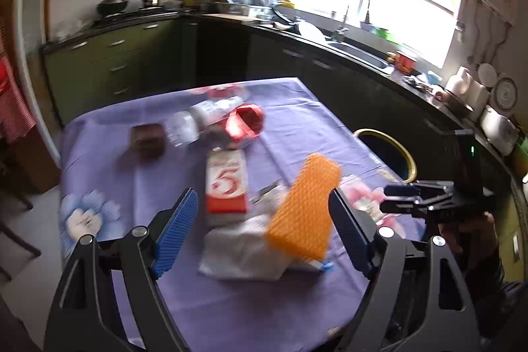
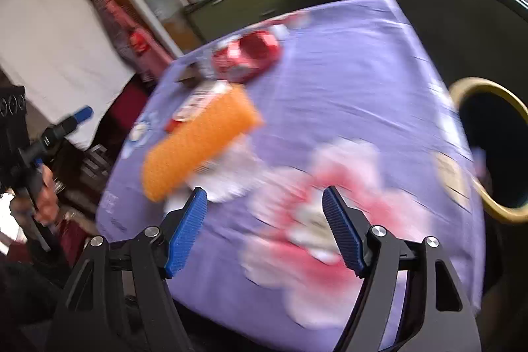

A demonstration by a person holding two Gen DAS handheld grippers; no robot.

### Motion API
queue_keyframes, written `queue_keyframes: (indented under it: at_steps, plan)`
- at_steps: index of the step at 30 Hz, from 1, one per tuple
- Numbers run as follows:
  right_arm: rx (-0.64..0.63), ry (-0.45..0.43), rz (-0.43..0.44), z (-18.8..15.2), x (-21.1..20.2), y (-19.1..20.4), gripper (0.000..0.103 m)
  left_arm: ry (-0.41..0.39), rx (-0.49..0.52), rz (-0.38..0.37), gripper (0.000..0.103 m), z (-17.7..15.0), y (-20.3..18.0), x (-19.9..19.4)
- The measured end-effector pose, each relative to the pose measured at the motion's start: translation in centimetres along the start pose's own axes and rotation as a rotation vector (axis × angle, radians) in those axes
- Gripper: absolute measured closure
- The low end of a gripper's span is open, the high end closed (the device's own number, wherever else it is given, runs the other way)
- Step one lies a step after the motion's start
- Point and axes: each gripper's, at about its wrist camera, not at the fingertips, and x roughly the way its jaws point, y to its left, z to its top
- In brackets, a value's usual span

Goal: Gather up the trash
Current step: 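Grasp the orange mesh sleeve with the right gripper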

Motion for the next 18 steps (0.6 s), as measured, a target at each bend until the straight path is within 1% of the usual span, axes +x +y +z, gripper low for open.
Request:
queue_keyframes:
  at_steps: [3, 5, 10, 14, 15, 16, 18]
  plan:
    - [-0.024, 0.029, 0.046, 0.8, 2.0, 2.8, 0.031, -0.01, -0.007, 0.035, 0.026, -1.1, 1.6, -1.0]
    - [-0.027, 0.052, 0.064, 0.9, 3.3, 4.1, 0.031, -0.011, -0.007, 0.045, 0.026, -1.3, 1.9, -1.1]
    - [0.019, 0.088, 0.103, 1.2, 5.3, 5.2, 0.031, 0.004, -0.012, 0.035, 0.026, -1.9, 2.4, -0.5]
    - [0.032, 0.094, 0.099, 1.7, 6.6, 5.3, 0.032, 0.012, -0.007, 0.023, 0.026, -2.1, 2.3, -0.2]
    - [0.036, 0.091, 0.098, 1.8, 6.6, 5.2, 0.041, 0.014, -0.003, 0.022, 0.026, -2.1, 2.2, -0.1]
    - [0.038, 0.088, 0.095, 2.0, 6.8, 5.1, 0.045, 0.015, 0.001, 0.021, 0.026, -2.1, 2.1, -0.1]
    - [0.032, 0.071, 0.088, 2.2, 6.8, 5.1, 0.062, 0.011, 0.012, 0.027, 0.026, -2.1, 1.9, -0.3]
